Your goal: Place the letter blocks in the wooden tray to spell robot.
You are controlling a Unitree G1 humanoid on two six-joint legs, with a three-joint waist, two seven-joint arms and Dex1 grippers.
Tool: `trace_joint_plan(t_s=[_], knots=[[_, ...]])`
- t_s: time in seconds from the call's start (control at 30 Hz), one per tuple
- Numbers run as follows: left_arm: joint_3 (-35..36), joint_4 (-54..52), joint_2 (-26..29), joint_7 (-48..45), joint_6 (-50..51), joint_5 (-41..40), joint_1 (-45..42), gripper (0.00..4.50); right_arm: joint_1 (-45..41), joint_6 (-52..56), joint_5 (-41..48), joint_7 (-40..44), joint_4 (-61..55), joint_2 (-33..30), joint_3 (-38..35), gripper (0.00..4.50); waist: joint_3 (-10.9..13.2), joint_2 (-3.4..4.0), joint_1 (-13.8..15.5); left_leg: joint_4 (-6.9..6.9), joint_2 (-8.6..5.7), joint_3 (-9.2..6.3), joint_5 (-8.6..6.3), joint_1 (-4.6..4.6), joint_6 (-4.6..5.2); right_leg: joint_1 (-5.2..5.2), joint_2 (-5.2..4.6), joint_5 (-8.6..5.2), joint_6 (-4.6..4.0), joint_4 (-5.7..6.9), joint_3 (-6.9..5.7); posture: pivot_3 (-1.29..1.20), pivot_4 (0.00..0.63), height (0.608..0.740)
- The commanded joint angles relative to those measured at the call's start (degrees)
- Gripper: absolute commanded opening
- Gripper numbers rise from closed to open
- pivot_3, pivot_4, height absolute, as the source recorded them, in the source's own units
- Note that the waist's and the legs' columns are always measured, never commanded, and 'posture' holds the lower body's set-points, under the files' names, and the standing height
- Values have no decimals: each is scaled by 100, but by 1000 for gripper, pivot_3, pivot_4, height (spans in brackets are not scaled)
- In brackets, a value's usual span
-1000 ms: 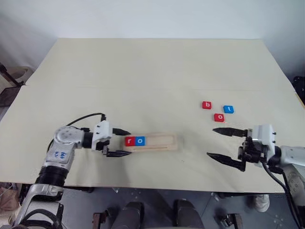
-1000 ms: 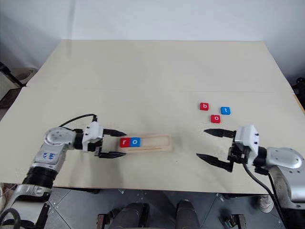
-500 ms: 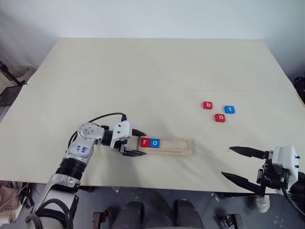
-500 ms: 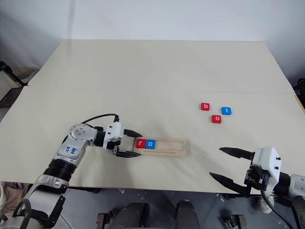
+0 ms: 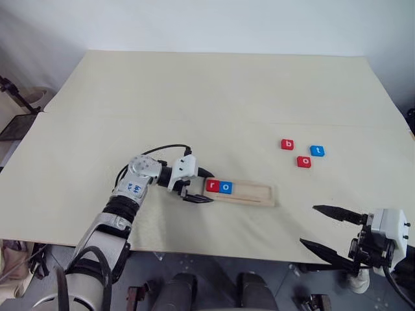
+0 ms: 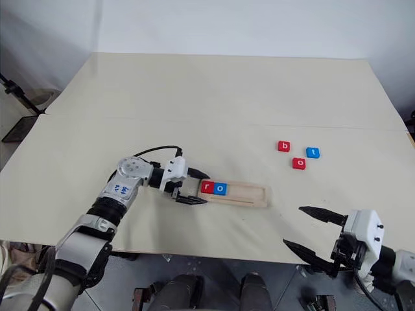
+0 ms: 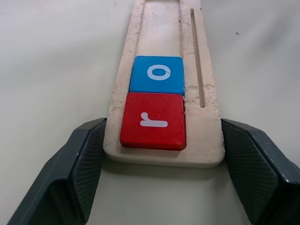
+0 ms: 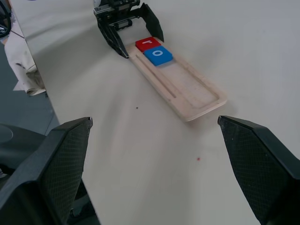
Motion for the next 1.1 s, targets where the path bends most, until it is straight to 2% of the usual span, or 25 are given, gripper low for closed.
trace_joint_plan(t_s=[0.03,0.13,0.2,0.27,0.47,0.6,0.77,0.83,1.0,1.1], knots=[[-99,216,-103,63,14,178,-14,3445,92,-135,52,-93,-176,102,-250,4500,0,0,-1,0,0,0,0,5,1,6,0,0,0,-1,0,0,150,740],[-85,195,-133,21,88,151,-19,3445,119,-190,30,-115,-157,149,-263,4500,0,0,1,-1,1,-6,-1,10,1,15,1,0,0,-4,-2,0,150,740],[-7,32,-129,-34,261,19,35,4192,84,-249,-11,-136,-86,174,-270,4500,0,0,-1,-1,0,-6,-1,10,2,17,1,1,1,-5,-2,0,150,740],[92,-159,-111,-107,328,-124,107,4464,36,-319,-51,-187,-2,196,-280,4500,0,0,-8,-1,0,-7,-1,10,2,17,1,1,1,-6,-2,0,150,740],[816,-763,339,-189,319,-749,458,4464,-248,-438,-37,-856,374,569,-589,4500,0,0,-69,-6,4,-9,-1,8,1,8,2,1,0,-4,-1,0,150,740],[1309,-1248,846,-252,283,-1119,968,4464,-583,-206,50,-1458,644,716,-759,4500,-2,4,-115,-14,12,-8,-1,9,-1,1,7,2,-3,-3,3,0,150,740],[1716,-2209,1154,165,334,-1308,1843,4464,-1382,166,-352,-2635,945,837,-487,4500,-2,6,-112,-13,9,-9,-1,9,-1,1,1,3,-5,-4,5,0,150,740],[1750,-2531,1185,293,482,-1340,2085,4464,-1613,209,-377,-2789,1022,862,-418,4500,-3,7,-75,-13,10,-9,-1,8,-1,0,1,3,-5,-4,6,0,150,740],[1848,-3355,1152,396,984,-1794,2639,4464,-2312,831,-330,-2916,1195,502,-60,4500,-2,8,-70,-10,9,-8,0,7,-1,-1,1,3,-6,-3,8,0,150,740],[1819,-3722,1104,461,1190,-1956,2760,4464,-2905,1530,-488,-3141,1482,58,209,4500,-3,13,-75,-9,10,-6,0,7,-1,-1,1,4,-8,-4,8,0,150,740]])
